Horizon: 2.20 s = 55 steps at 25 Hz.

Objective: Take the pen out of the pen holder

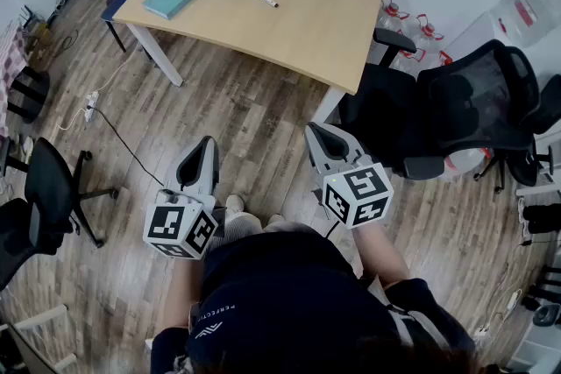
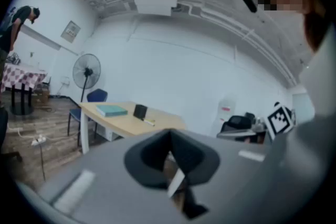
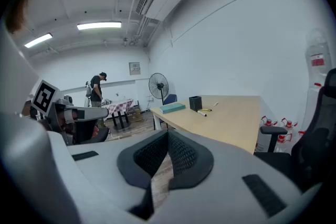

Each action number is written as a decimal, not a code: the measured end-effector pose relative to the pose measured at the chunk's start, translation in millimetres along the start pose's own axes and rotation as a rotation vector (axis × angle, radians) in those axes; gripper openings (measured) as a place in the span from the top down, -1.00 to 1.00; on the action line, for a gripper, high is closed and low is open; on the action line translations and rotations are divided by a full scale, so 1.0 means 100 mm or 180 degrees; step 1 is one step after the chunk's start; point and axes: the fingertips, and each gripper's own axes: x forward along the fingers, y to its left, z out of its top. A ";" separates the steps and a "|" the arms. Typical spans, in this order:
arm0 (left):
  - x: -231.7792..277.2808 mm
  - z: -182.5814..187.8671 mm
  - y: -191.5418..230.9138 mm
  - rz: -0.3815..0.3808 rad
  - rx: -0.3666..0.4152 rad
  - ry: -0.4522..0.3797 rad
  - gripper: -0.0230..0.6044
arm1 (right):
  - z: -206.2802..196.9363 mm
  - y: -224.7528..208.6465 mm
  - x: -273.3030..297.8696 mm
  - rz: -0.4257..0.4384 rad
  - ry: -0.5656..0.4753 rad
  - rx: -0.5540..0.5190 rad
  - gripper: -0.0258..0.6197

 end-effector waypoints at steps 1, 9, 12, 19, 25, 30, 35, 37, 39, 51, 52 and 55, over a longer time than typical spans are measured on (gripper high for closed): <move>0.01 -0.01 0.00 0.0018 0.0013 0.0002 0.91 | 0.01 -0.01 0.01 0.0012 -0.0017 -0.0002 0.92; 0.07 -0.23 -0.05 0.0021 -0.0118 0.0152 0.91 | -0.06 -0.01 0.03 0.0135 0.0015 0.0023 0.92; 0.08 -0.24 -0.07 0.0043 -0.0137 0.0138 0.91 | -0.09 -0.02 0.05 0.0159 0.0070 -0.0027 0.92; 0.08 -0.21 0.03 0.0073 -0.0055 0.0104 0.91 | -0.16 0.02 0.19 0.0267 0.0149 0.0018 0.92; 0.29 -0.15 0.29 0.0090 -0.0109 0.0074 0.91 | -0.12 0.05 0.45 0.0327 0.0195 0.0021 0.92; 0.60 -0.08 0.45 -0.0022 -0.0101 0.0110 0.91 | -0.04 -0.03 0.71 0.0318 0.0285 -0.0037 0.92; 0.89 -0.02 0.59 -0.0154 0.0040 0.0207 0.91 | 0.11 -0.11 1.07 0.0322 0.0316 -0.0038 0.92; 0.98 0.01 0.68 -0.0135 0.0141 0.0245 0.91 | 0.19 -0.12 1.21 0.0336 0.0324 -0.0051 0.92; 1.04 0.04 0.78 -0.0096 0.0214 0.0274 0.91 | 0.26 -0.13 1.35 0.0338 0.0328 -0.0068 0.92; 1.30 0.20 1.53 -0.0040 0.0197 0.0334 0.91 | 0.50 0.02 2.11 0.0334 0.0374 -0.0171 0.92; 1.33 0.20 1.56 -0.0052 0.0204 0.0343 0.91 | 0.50 0.03 2.14 0.0332 0.0381 -0.0166 0.92; 1.39 0.20 1.62 -0.0089 0.0180 0.0362 0.91 | 0.51 0.05 2.22 0.0328 0.0414 -0.0170 0.92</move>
